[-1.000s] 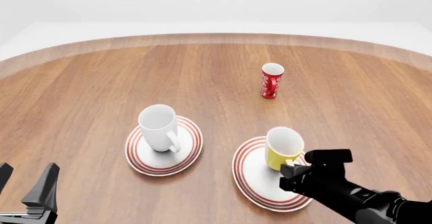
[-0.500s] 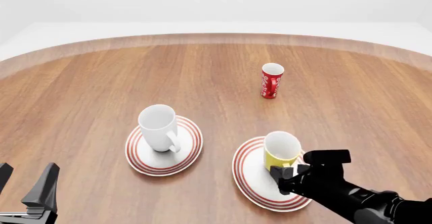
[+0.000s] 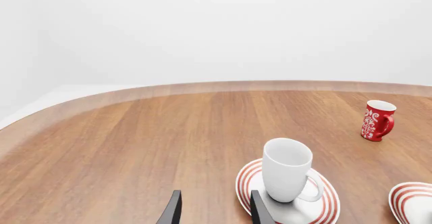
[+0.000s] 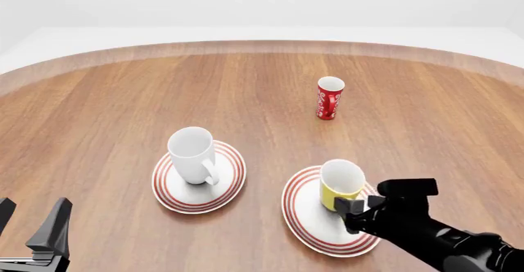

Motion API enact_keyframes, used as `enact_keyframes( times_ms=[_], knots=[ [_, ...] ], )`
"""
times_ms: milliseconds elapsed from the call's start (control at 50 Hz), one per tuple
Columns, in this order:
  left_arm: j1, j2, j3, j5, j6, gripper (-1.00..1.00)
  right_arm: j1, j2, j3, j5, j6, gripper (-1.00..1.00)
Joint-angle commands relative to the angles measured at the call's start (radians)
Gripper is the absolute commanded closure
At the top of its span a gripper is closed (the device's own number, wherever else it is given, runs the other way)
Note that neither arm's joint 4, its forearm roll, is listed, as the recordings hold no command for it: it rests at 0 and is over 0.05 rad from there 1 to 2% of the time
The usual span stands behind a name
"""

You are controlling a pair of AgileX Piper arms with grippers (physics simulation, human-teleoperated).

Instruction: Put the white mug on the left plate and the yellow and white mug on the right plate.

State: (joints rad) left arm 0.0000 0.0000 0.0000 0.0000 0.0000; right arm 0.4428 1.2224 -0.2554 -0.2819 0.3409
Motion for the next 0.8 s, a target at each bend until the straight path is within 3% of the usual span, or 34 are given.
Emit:
enact_keyframes(
  times_ms=[20, 260, 320, 440, 720, 800],
  knots=[
    [0.0, 0.0, 0.0, 0.0, 0.0, -1.0, -0.007, -0.113, -0.008, 0.09, -0.011, -1.0],
    [0.0, 0.0, 0.0, 0.0, 0.0, -1.0, -0.019, -0.296, -0.05, 0.247, -0.029, -1.0],
    [0.0, 0.0, 0.0, 0.0, 0.0, -1.0, -0.035, -0.374, -0.067, 0.301, -0.056, -1.0],
    [0.0, 0.0, 0.0, 0.0, 0.0, -1.0, -0.059, -0.529, -0.134, 0.436, -0.077, -1.0],
    [0.0, 0.0, 0.0, 0.0, 0.0, -1.0, -0.129, -0.767, -0.29, 0.631, -0.108, -1.0],
    [0.0, 0.0, 0.0, 0.0, 0.0, -1.0, -0.151, -0.824, -0.303, 0.669, -0.079, -1.0]
  ],
)
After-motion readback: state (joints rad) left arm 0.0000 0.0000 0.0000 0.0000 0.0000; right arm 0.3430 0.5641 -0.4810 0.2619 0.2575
